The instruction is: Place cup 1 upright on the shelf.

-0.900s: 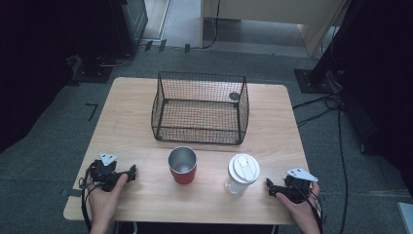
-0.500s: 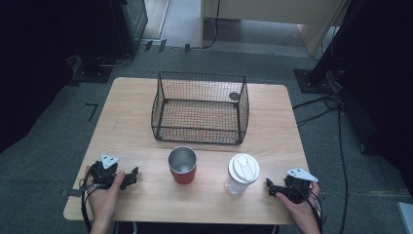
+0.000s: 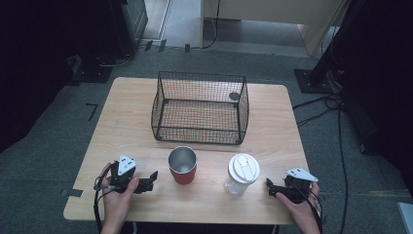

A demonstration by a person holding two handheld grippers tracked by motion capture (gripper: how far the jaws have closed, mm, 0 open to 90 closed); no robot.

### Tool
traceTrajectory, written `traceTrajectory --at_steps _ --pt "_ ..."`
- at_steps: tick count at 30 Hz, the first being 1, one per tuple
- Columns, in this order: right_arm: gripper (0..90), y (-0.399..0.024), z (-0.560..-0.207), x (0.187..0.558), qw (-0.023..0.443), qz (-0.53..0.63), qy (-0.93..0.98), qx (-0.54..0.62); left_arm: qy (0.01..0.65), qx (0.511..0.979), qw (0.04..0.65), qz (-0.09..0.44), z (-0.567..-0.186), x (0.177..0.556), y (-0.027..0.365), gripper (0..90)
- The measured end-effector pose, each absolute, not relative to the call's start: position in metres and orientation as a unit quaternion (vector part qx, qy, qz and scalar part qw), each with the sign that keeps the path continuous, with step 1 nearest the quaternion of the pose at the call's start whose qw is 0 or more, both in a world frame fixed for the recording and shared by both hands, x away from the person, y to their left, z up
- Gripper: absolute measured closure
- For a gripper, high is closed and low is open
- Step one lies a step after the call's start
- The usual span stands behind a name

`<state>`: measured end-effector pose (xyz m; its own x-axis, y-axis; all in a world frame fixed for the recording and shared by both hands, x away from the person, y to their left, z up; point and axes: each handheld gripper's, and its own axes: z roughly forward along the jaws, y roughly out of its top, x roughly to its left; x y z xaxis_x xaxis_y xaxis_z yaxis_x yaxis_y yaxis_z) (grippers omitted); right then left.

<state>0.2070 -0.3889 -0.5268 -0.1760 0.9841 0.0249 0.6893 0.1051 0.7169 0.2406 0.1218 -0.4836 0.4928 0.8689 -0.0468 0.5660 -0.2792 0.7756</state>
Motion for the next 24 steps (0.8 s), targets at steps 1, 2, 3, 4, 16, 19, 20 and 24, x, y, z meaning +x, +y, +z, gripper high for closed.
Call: traceTrajectory --at_steps 1,2,3,4,16,19,20,24 --pt "1.9 -0.389 -0.527 0.207 0.241 0.306 0.703 0.595 0.463 0.775 0.382 0.198 -0.484 0.241 0.122 0.0" --pt "1.9 -0.389 -0.527 0.207 0.241 0.306 0.703 0.595 0.453 0.778 0.390 0.193 -0.481 0.238 0.116 0.0" --pt "1.9 -0.389 -0.527 0.207 0.241 0.306 0.703 0.595 0.449 0.779 0.394 0.192 -0.479 0.237 0.113 0.0" --pt "1.9 -0.389 -0.527 0.207 0.241 0.306 0.703 0.595 0.449 0.779 0.394 0.192 -0.479 0.237 0.113 0.0" --pt "1.9 -0.389 -0.527 0.207 0.241 0.306 0.703 0.595 0.391 0.798 0.429 0.163 -0.470 0.228 0.084 0.0" --pt "1.9 -0.389 -0.527 0.207 0.241 0.306 0.703 0.595 0.384 0.798 0.437 0.157 -0.469 0.228 0.079 0.0" --pt "1.9 -0.389 -0.527 0.207 0.241 0.306 0.703 0.595 0.383 0.798 0.437 0.156 -0.469 0.229 0.078 0.0" --pt "1.9 -0.389 -0.527 0.207 0.241 0.306 0.703 0.595 0.375 0.800 0.444 0.150 -0.469 0.231 0.074 0.0"
